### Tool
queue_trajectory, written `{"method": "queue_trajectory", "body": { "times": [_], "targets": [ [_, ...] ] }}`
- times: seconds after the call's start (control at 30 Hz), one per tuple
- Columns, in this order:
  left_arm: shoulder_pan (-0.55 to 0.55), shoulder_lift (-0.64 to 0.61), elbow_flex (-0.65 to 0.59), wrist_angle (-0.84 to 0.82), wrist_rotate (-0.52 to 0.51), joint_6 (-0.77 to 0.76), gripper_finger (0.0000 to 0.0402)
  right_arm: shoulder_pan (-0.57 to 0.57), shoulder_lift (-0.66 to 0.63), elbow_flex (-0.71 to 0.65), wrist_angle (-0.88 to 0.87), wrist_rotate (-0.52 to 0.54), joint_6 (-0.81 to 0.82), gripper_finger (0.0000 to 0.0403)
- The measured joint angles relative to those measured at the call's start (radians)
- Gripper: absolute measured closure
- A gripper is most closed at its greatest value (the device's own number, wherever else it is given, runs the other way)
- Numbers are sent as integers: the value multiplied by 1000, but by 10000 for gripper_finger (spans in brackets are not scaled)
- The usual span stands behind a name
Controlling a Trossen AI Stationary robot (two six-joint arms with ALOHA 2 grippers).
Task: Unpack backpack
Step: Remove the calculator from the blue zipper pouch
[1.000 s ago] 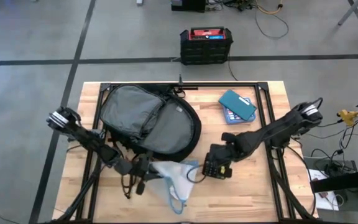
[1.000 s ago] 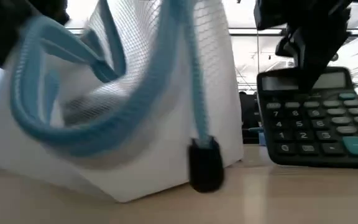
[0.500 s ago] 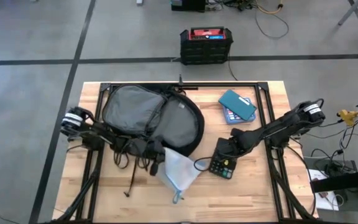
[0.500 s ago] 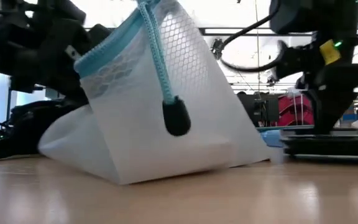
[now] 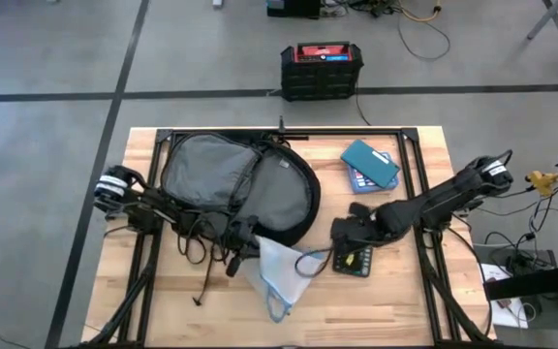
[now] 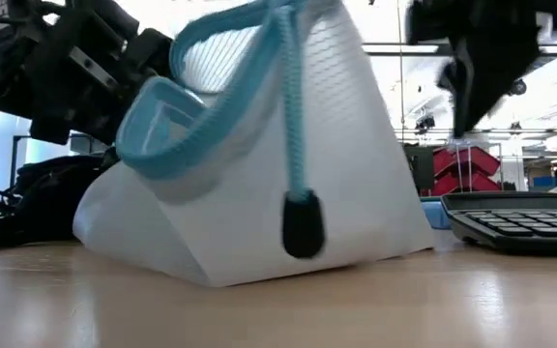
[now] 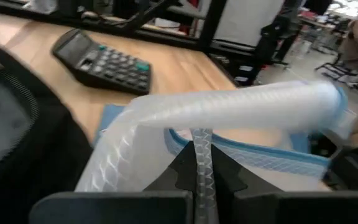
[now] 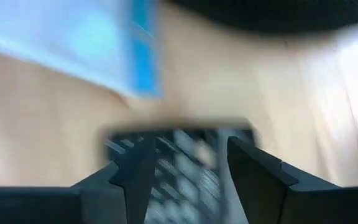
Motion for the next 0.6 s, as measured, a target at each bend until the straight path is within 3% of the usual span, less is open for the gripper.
{"method": "queue_trajectory", "body": {
  "times": [0.2,0.43,0.6],
  "targets": [
    [-33,-29,0,-31,20,-1,402,100,166,180,274,-11,-168,235],
    [-49,-31,1,-51,19,-13,402,172,437,502,298,-29,-346,260],
    [-49,-32,1,-53,0,-13,402,171,606,659,287,-32,-416,275]
  ]
}}
